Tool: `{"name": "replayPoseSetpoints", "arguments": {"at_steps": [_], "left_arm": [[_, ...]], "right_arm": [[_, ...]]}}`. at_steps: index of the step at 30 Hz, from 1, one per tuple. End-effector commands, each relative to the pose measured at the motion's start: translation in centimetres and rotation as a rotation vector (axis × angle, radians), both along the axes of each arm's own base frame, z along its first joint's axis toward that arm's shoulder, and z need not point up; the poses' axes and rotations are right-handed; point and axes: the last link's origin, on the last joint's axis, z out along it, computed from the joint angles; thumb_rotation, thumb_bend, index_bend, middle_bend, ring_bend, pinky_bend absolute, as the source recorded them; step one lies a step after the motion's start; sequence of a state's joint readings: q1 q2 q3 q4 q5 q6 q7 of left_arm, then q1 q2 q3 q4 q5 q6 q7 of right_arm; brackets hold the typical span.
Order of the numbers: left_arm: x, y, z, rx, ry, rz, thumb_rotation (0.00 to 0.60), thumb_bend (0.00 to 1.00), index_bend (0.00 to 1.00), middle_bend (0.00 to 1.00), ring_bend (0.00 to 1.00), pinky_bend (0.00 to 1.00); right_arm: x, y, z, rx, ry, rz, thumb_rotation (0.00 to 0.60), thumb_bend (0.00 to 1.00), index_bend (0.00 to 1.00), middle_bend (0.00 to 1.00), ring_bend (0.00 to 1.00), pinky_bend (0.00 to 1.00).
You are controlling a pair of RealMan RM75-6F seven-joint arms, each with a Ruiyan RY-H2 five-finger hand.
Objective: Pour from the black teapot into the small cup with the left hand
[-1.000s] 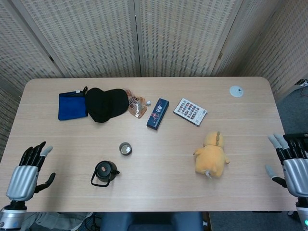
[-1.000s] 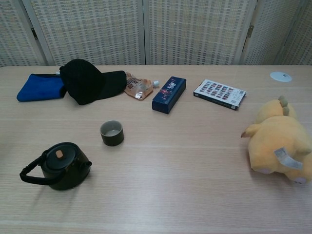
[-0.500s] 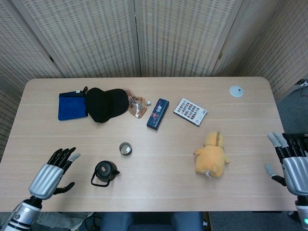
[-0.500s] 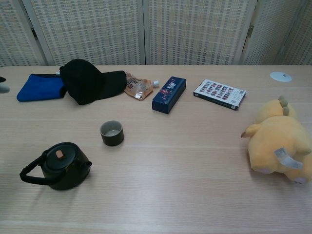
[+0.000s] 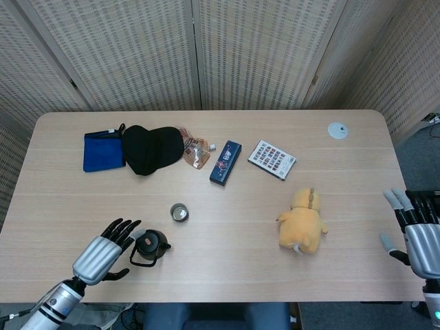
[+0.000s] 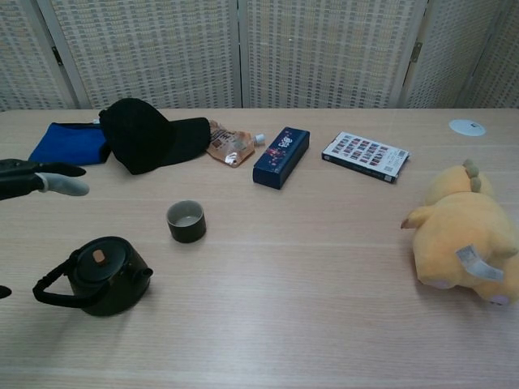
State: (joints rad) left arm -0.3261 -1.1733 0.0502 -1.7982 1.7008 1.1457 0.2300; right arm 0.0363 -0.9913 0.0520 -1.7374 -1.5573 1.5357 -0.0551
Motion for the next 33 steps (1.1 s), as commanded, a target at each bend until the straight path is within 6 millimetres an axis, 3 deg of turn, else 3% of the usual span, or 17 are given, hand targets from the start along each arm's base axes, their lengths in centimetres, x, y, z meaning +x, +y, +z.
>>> {"name": "replayPoseSetpoints", "arguments": {"at_steps": [1,13,33], "left_arm": [[0.4,0.3,-0.8,-0.022,0.004,-0.015,0.6,0.21,0.0,0.0,0.01,0.0],[0.9,1.3,-3.2,-0.082,0.036,-0.037,0.6,0.21,0.0,0.0,0.01,0.0],[1.3,3.5,-5.2,-0.129,0.05,-0.005,0.6,0.21,0.0,0.0,0.01,0.0]], "right_arm": [[-0.1,0.0,0.0,0.001,-0.001,-0.004,0.6,0.29,0.0,0.04,0.0,0.01],[-0.7,0.2,0.1,-0.002,-0.006,-0.023,0.6,0.29,0.0,0.04,0.0,0.01],[-1.1,0.0,0.0,-0.001,-0.008,-0.035,0.6,0.29,0.0,0.04,0.0,0.01]]}}
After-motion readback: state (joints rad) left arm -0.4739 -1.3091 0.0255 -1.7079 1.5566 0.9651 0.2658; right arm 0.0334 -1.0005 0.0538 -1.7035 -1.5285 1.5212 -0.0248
